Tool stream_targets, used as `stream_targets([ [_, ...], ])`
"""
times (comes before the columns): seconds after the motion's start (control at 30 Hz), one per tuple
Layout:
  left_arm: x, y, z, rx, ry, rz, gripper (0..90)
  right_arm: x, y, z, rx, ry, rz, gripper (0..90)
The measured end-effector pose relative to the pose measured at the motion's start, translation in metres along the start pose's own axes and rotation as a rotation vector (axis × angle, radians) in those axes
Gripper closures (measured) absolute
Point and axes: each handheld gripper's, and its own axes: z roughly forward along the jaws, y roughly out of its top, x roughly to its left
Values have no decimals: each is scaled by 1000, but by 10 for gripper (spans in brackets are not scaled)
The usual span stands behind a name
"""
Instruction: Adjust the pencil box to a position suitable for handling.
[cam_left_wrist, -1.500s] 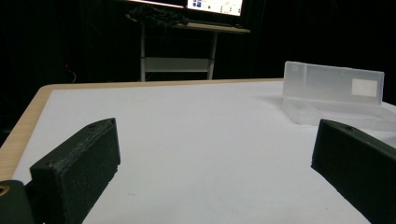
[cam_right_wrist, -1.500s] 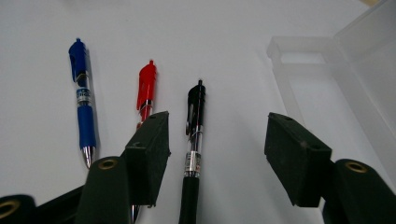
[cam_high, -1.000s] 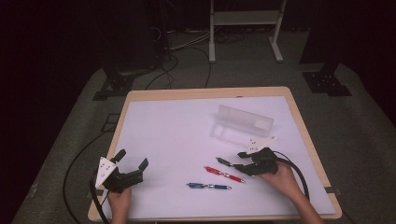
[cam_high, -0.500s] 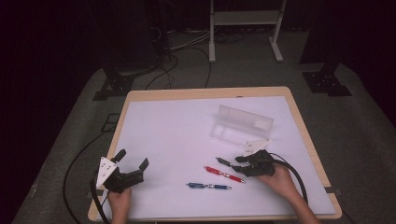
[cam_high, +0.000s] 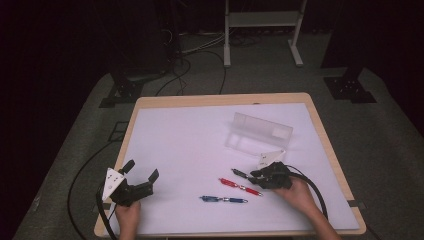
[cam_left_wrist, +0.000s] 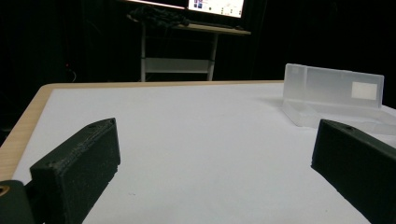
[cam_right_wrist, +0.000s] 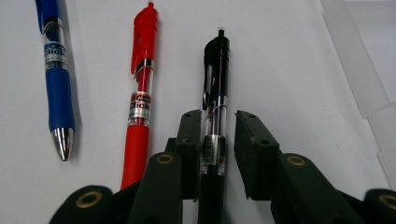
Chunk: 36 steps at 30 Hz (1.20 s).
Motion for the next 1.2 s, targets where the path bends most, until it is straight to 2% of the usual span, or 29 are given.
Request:
stream_targets([
  [0.4,0,0,0,0,0,0,4,-1,-1,1,-4,24,16,775],
  [1.0,-1,0,0,-4,4,-1,3,-5,-2,0,-7,49,48,787],
  [1.2,0,0,0,-4,1,-1,3,-7,-2,-5,-28,50,49,787],
])
